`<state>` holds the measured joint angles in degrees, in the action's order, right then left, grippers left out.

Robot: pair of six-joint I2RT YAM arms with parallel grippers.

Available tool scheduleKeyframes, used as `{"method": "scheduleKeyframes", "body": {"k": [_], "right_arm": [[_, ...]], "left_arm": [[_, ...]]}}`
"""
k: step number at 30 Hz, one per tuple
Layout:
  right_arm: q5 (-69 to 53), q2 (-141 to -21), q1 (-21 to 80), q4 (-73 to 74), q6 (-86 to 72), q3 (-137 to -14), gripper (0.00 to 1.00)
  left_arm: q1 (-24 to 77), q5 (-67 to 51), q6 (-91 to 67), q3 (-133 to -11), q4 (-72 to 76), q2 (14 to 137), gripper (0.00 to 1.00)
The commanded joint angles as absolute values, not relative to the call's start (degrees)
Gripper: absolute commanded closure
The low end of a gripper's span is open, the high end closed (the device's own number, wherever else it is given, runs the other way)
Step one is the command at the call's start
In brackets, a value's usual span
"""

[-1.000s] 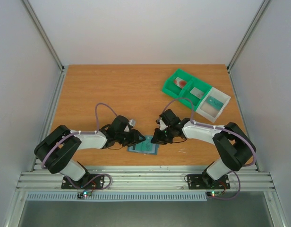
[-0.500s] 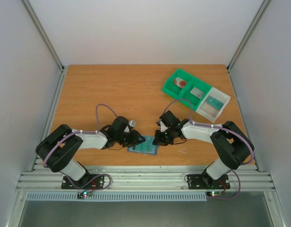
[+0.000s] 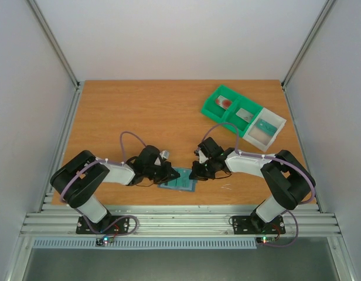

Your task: Take the credit cards out of the card holder

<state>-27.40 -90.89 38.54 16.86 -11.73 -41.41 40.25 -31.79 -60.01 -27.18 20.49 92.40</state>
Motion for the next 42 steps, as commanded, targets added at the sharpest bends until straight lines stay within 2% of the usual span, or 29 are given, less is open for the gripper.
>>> {"method": "scheduleKeyframes", "body": {"k": [1,26,34,39,42], "right_arm": [[-25.1,-91.8,38.9,17.4,-11.4,-39.8,0.94],[-25.3,-89.9,38.9,17.4,-10.8,-42.3,0.93],[-31.0,-84.8,38.9,14.6,-15.0,-43.7,0.85],[-37.4,-81.3,38.3,4.7,-22.7,-41.6,0.77],[-39.7,-79.8,38.2,-2.6,-27.7,-40.5,0.69]], "left_arm": [[40.5,-31.6,-60.1,-26.5,23.3,91.7,1.0],[39.8,-19.5,-60.0,-23.7,9.9,75.3,1.0],[39.7,-12.7,-57.7,-26.2,0.9,65.5,1.0],[39.7,-12.7,-57.9,-26.6,2.6,59.5,1.0],[39.7,-13.1,-58.9,-26.3,3.9,55.9,1.0]]}}
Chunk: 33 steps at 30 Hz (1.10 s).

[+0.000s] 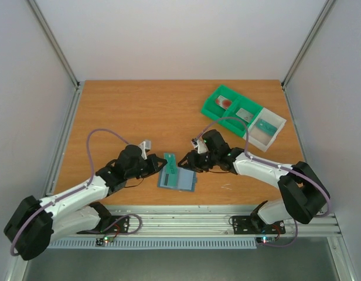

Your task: Take the credit cards out of the card holder

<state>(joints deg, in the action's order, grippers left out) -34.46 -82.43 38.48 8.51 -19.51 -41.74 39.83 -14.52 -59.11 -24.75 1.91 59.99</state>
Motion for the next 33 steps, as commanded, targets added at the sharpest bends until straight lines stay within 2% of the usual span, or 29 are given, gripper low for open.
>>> {"method": "scheduleKeyframes", "body": {"k": [1,7,11,22,27,33], "right_arm": [[-39.7,-79.4,38.2,-4.0,-29.6,-40.2,0.67],[-39.6,-77.8,38.2,-9.5,-36.5,-39.2,0.59],[-39.9,-77.7,38.2,-10.6,-37.4,-39.0,0.59],[-44.9,-76.7,38.2,-20.2,-36.9,-36.2,0.98],[-49.5,-75.2,37.7,-18.5,-30.9,-36.9,0.99],[-54.2,-70.7,37.7,-1.1,-15.7,-38.5,0.99]], "left_arm": [[39.7,-13.1,-59.3,-25.9,4.7,54.9,1.0],[39.7,-13.7,-61.7,-22.8,11.4,50.0,1.0],[39.7,-13.8,-63.2,-21.1,15.2,48.2,1.0],[39.7,-14.4,-64.7,-18.4,19.9,49.2,0.99],[39.7,-15.7,-63.1,-17.1,21.9,47.7,0.8],[39.2,-22.9,-55.4,-18.5,18.3,44.0,0.56]]}}
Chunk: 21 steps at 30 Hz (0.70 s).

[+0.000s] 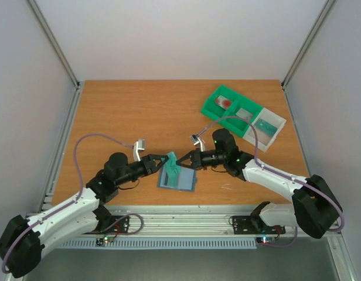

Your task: Take the credit cards out of the card holder

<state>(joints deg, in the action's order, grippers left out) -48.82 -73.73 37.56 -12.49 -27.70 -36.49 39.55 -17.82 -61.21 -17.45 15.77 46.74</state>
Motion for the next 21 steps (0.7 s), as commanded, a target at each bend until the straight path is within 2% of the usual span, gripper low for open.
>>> {"method": "scheduleKeyframes", "body": {"k": [1,4,9,13,18,21], "right_arm": [[-55.3,-70.1,37.6,1.4,-14.2,-38.9,0.99],[-57.4,-67.6,37.6,4.8,-10.9,-38.8,0.99],[-64.8,-66.7,37.7,6.1,-8.8,-40.2,0.99],[-66.3,-66.4,37.7,10.2,-6.1,-41.9,0.99],[-66.6,-67.3,37.8,14.2,-3.7,-43.9,0.99],[-66.3,-67.4,37.8,14.3,-3.7,-44.3,0.99]], "left_arm": [[39.0,-24.2,-54.5,-19.2,16.2,43.4,0.53],[38.7,-28.4,-50.2,-20.8,10.6,42.0,0.49],[37.8,-38.8,-45.6,-23.5,5.9,41.3,0.49],[37.4,-45.7,-42.6,-26.6,0.9,42.9,0.51],[37.3,-50.2,-39.0,-28.4,-2.6,46.4,0.68],[37.1,-50.2,-40.3,-27.7,1.1,47.3,0.84]]}}
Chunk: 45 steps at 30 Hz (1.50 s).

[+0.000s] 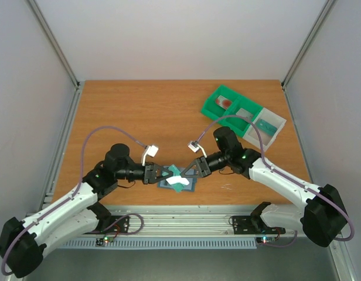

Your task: Take the credit cards out of the card holder

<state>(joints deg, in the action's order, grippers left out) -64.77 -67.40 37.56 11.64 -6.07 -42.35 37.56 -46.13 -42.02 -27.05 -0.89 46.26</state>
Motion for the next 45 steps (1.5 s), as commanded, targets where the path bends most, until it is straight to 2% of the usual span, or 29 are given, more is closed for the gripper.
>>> {"method": "scheduleKeyframes", "body": {"k": [1,2,3,9,17,23,27,32,40,45], "right_arm": [[-66.2,-67.5,37.8,14.5,-3.6,-44.6,0.99],[-66.0,-67.7,37.7,14.7,-3.5,-44.9,0.99],[-65.7,-67.7,37.8,15.1,-3.1,-45.1,0.98],[-61.1,-67.6,37.8,17.7,-2.5,-46.0,0.88],[-51.5,-64.6,37.7,12.1,-9.8,-43.8,0.58],[-47.8,-64.1,37.7,0.8,-22.1,-41.0,0.47],[-46.3,-64.5,37.8,-7.7,-30.4,-39.7,0.49],[-44.4,-64.7,37.8,-17.8,-37.6,-37.5,0.62],[-42.7,-64.6,37.7,-20.3,-39.7,-36.0,0.62],[-42.4,-64.5,37.7,-21.5,-40.4,-35.2,0.72]], "left_arm": [[37.1,-50.3,-40.9,-27.5,2.5,47.6,0.91],[37.0,-50.4,-41.3,-27.3,3.8,48.0,0.98],[37.0,-50.4,-42.1,-27.1,5.0,48.5,0.99],[36.8,-49.4,-45.3,-25.9,10.8,50.6,1.0],[36.6,-42.8,-47.9,-25.6,11.7,48.2,1.0],[36.4,-34.9,-52.1,-24.7,16.0,46.3,1.0],[36.5,-30.4,-56.0,-23.4,21.3,46.1,1.0],[36.5,-26.7,-59.5,-23.1,24.2,46.2,1.0],[36.4,-21.3,-62.1,-21.0,25.7,44.6,1.0],[36.5,-20.7,-63.0,-20.2,26.2,44.8,1.0]]}}
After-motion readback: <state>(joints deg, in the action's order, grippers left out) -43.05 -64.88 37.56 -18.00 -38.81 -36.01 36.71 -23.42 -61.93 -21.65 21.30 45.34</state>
